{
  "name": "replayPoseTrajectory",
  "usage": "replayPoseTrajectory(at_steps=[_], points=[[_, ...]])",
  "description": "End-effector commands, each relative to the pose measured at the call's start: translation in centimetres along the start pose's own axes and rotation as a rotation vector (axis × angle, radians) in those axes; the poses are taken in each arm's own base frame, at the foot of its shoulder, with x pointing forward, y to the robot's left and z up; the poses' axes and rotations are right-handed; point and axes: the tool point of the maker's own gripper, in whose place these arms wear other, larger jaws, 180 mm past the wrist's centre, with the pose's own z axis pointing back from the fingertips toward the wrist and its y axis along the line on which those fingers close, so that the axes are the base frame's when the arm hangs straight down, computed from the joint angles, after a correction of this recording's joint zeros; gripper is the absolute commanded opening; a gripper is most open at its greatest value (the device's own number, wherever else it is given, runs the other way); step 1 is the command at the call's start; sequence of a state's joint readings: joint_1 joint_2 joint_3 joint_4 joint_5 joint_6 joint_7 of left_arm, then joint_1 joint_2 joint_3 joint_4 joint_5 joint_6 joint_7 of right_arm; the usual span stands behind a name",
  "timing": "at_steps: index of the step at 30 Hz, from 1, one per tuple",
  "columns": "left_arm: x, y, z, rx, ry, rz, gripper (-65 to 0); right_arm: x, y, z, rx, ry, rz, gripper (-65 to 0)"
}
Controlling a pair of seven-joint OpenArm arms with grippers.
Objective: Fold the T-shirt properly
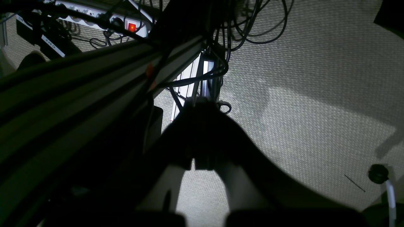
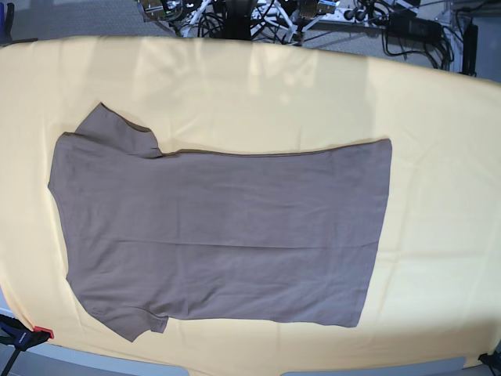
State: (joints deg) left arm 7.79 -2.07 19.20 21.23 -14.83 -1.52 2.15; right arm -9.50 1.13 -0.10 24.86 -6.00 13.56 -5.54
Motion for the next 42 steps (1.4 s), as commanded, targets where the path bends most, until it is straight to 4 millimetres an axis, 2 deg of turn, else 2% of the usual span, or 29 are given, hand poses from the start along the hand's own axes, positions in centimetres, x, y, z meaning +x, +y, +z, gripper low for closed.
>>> replayPoseTrajectory(at_steps=[1, 28, 35, 42], points=[[0.1, -0.6, 0.0, -0.016, -0.009, 0.005, -65.0, 0.4, -0.1, 0.1, 0.001, -0.015, 0.002, -65.0], [0.0, -0.6, 0.0, -0.015, -0.002, 0.002, -65.0, 0.4, -0.1, 0.1, 0.001, -0.014, 0.003, -65.0], [-2.7, -1.5, 0.8, -0.034, 0.138, -0.139, -65.0, -3.1, 0.2, 1.0, 0.064, 0.083, 0.041, -65.0], [-7.5, -1.2, 4.0, -0.055, 0.171, -0.163, -65.0, -8.9, 0.4, 5.0, 0.181, 0.148, -0.004, -65.0]])
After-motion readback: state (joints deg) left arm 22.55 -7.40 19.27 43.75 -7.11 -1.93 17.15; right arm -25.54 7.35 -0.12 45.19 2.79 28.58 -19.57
